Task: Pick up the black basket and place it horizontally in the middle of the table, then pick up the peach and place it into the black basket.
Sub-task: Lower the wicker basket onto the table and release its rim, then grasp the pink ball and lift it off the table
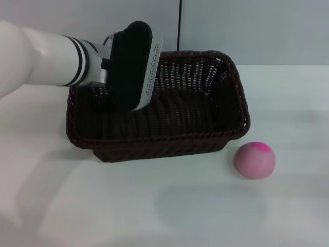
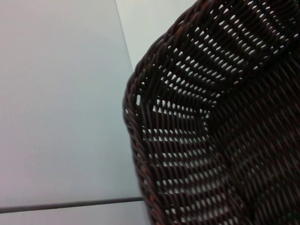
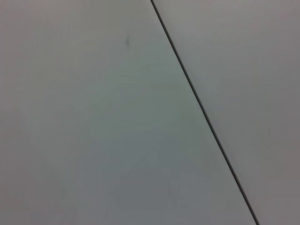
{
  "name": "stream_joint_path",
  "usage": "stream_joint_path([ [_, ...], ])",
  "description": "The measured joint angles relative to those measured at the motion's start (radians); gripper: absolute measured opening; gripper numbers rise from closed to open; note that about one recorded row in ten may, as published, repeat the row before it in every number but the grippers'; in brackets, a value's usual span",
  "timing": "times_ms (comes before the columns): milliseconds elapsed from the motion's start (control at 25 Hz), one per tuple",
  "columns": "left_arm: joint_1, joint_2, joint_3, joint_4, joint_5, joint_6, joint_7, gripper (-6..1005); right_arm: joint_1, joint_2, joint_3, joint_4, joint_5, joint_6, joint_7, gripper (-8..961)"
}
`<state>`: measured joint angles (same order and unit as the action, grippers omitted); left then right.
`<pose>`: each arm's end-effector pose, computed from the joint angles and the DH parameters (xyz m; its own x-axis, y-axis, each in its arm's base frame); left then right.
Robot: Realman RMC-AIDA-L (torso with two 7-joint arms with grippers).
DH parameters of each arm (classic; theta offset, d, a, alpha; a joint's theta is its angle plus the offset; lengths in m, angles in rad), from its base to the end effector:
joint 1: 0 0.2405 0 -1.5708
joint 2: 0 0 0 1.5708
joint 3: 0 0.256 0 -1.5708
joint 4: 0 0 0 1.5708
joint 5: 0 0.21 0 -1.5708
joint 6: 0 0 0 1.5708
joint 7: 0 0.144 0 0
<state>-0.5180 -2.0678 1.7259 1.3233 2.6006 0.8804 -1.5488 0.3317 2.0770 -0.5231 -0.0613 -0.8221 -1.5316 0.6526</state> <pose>-0.1545 0.3840 -0.0470 0.7221 -0.4438 -0.5306 -0.6543 -0.6871 -0.3159 0.3569 0.2781 0.0529 0.3816 0.2692 -0.8843 -0.8986 -0.1161 -0.4231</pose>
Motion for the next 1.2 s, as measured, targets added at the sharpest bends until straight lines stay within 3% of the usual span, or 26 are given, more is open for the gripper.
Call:
stream_joint_path([
  [120, 0.025, 0.0, 0.003, 0.04, -0.002, -0.023, -0.008, 757, 0.0, 0.0, 0.0, 0.0, 0.0, 0.0, 0.0, 742],
  [320, 0.12, -0.001, -0.031, 0.183, -0.086, -0.157, -0.034, 756, -0.009, 0.0, -0.002, -0.006, -0.002, -0.008, 0.001, 742],
  [400, 0.209, 0.001, -0.053, 0.258, -0.266, -0.311, -0.03, 755, -0.027, -0.001, -0.02, -0.045, -0.035, -0.017, 0.001, 741],
  [440, 0.209, 0.001, -0.053, 0.258, -0.266, -0.311, -0.03, 755, -0.027, -0.001, -0.02, -0.045, -0.035, -0.017, 0.001, 741],
  [560, 0.285, 0.004, -0.073, 0.291, -0.474, -0.418, -0.022, 754, -0.049, -0.005, -0.036, -0.134, -0.158, -0.016, 0.066, 741],
  [600, 0.31, 0.005, -0.083, 0.29, -0.559, -0.441, -0.021, 754, -0.059, -0.012, -0.041, -0.229, -0.277, 0.002, 0.172, 741],
  [640, 0.331, 0.005, -0.091, 0.285, -0.629, -0.453, -0.02, 754, -0.059, -0.012, -0.041, -0.229, -0.277, 0.002, 0.172, 741],
  [920, 0.433, 0.001, -0.142, 0.131, -1.226, -0.456, 0.031, 755, -0.046, -0.024, -0.04, -0.696, -0.829, 0.027, 0.766, 741],
  [960, 0.433, 0.001, -0.142, 0.131, -1.226, -0.456, 0.031, 755, -0.036, -0.025, -0.041, -0.777, -0.933, -0.002, 0.891, 741],
  [1000, 0.45, 0.001, -0.155, 0.062, -1.389, -0.407, 0.08, 755, -0.027, -0.026, -0.043, -0.845, -1.009, -0.029, 0.974, 741],
  [1120, 0.464, -0.001, -0.192, -0.048, -1.557, -0.283, 0.186, 756, 0.02, -0.032, -0.05, -1.034, -1.236, -0.155, 1.21, 741],
  [1160, 0.464, -0.001, -0.192, -0.048, -1.557, -0.283, 0.186, 756, 0.04, -0.032, -0.052, -1.084, -1.303, -0.202, 1.267, 741],
  [1200, 0.465, 0.0, -0.25, -0.2, -1.723, -0.074, 0.316, 756, 0.061, -0.032, -0.055, -1.134, -1.376, -0.25, 1.325, 741],
])
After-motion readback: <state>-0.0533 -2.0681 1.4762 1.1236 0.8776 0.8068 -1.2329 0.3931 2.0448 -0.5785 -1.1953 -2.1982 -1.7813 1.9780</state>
